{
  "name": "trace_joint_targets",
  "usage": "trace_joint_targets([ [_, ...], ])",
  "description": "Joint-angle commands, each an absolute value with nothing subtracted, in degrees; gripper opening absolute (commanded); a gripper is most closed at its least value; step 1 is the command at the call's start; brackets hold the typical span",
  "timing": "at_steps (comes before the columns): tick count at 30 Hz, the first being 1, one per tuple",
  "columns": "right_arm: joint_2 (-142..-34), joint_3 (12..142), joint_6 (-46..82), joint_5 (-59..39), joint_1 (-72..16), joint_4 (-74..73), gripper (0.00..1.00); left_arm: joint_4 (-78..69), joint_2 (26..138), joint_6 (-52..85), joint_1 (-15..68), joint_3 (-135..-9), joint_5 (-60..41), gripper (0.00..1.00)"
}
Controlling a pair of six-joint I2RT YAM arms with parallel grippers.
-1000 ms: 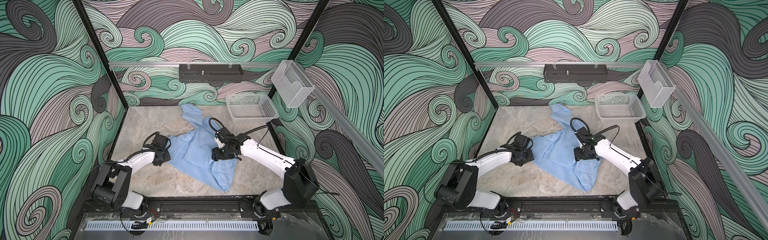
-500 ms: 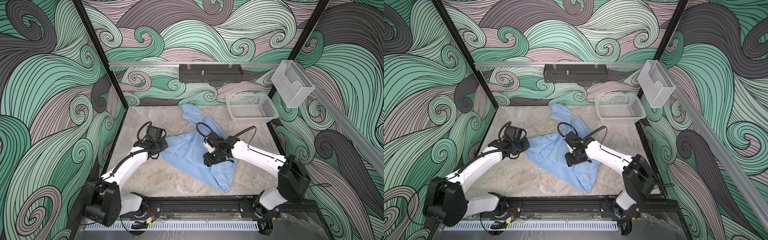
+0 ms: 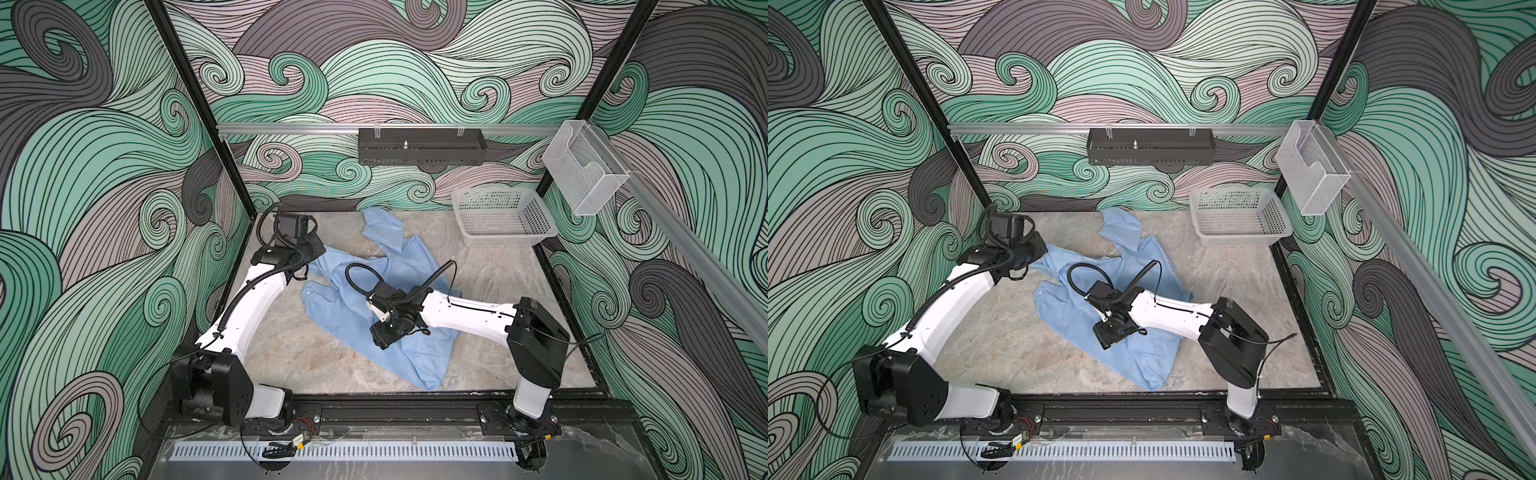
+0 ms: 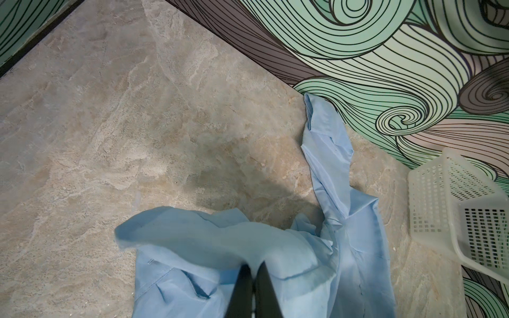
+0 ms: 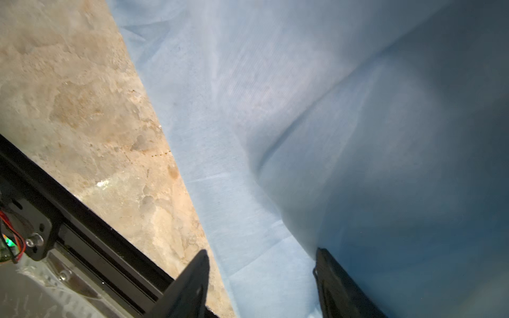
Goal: Fold and stack the long sleeve shirts
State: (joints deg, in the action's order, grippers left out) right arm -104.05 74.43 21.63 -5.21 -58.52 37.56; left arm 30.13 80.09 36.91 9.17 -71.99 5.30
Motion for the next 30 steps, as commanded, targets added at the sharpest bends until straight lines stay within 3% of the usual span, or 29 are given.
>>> trace_joint_targets([
  [1,-101.0,74.3,22.1,-0.6,-58.4,37.8,0.64,31.5,81.1,35.8,7.9,-76.6,4.1,0.00],
  [9,-103.1,67.9,24.8,1.0,-52.4,40.0,0.39,34.3,84.9,33.4,4.3,-86.8,3.0,0.00],
  [22,-93.4,57.6,19.5,6.0,-36.7,45.9,0.07,40.8,96.4,23.8,1.2,-108.8,3.1,0.00],
  [27,-92.7,56.1,18.1,5.5,-33.2,46.0,0.01,41.4,107.8,22.3,1.2,-116.8,-1.2,0.00],
  [30,-92.4,57.1,17.3,3.9,-32.8,45.9,0.07,41.7,114.2,22.6,1.3,-121.2,-4.2,0.00],
])
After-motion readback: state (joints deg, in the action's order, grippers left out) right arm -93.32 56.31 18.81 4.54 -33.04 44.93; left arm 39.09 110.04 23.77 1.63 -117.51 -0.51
